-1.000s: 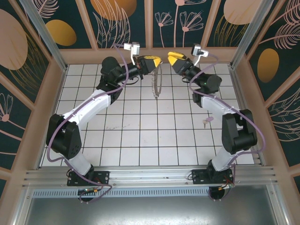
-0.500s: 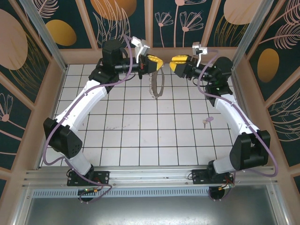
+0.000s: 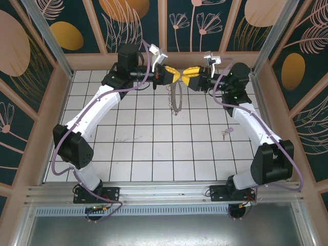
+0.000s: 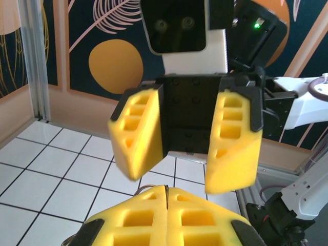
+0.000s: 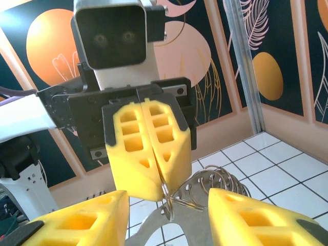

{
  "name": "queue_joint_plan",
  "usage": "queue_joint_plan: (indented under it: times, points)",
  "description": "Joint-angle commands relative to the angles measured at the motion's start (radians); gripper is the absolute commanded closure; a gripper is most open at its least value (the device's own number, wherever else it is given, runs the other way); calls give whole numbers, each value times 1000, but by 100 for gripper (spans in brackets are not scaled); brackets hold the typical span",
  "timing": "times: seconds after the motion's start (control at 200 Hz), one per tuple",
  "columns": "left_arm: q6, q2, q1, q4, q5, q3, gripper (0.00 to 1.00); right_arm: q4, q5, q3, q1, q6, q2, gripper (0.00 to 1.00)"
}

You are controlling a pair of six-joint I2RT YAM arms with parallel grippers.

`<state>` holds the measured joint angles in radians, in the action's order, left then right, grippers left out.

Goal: Put the keys on the keyring

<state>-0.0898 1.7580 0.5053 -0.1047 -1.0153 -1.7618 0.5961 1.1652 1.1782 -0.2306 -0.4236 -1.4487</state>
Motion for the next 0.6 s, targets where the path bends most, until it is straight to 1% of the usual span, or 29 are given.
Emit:
queue_joint_plan:
  times: [0.0, 0.07, 0.365, 0.596]
  points:
    - [-33, -7, 4, 74, -55, -13, 100, 56, 36, -19, -7, 19, -7, 56]
    - [-41, -5, 4, 81, -63, -12, 100, 65, 35, -23, -6, 14, -10, 56]
    - [-57, -5, 4, 98, -71, -7, 100, 134, 29, -16, -13, -38, -35, 66]
    - [-68, -2, 4, 110, -79, -2, 100, 159, 27, -8, -22, -54, -44, 68]
